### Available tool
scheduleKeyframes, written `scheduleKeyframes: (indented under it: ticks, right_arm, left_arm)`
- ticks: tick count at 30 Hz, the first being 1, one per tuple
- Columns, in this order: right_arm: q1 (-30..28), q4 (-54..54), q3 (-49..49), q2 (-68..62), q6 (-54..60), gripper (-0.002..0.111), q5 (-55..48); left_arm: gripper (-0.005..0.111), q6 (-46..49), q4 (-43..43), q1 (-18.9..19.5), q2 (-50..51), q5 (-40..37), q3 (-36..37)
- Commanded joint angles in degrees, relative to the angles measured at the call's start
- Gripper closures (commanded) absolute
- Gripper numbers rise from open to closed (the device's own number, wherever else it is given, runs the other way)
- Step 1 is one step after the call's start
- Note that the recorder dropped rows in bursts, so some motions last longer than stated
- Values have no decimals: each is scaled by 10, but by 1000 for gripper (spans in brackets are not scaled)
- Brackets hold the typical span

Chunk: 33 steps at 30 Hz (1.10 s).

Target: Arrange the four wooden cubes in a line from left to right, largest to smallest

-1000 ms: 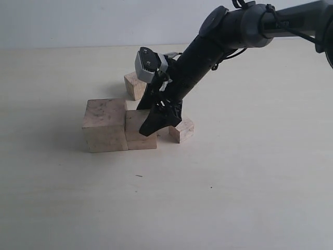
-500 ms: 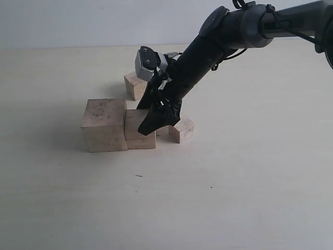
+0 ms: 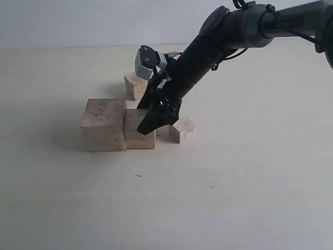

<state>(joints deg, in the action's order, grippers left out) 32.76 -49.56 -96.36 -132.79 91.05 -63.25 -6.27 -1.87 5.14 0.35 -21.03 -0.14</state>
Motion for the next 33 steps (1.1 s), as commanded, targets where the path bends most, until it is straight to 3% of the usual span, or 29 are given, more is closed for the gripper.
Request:
scheduleKeyframes:
  ticks: [1, 14, 25, 28, 33]
  right_arm:
    - [-1, 5, 0, 7, -2, 39, -3]
    - [-1, -28, 0, 17, -24, 24, -4]
    - [-1, 50, 0, 119, -200, 23, 1]
    - [-1, 109, 0, 146, -315, 33, 4]
    - [-1, 209, 0, 159, -523, 80, -45]
  left_arm:
    - [107, 0, -5, -1, -3, 3, 1]
    - [107, 0, -5, -1, -3, 3, 1]
    - [107, 0, -5, -1, -3, 3, 1]
    - [107, 0, -5, -1, -3, 3, 1]
    - [107, 0, -5, -1, -3, 3, 1]
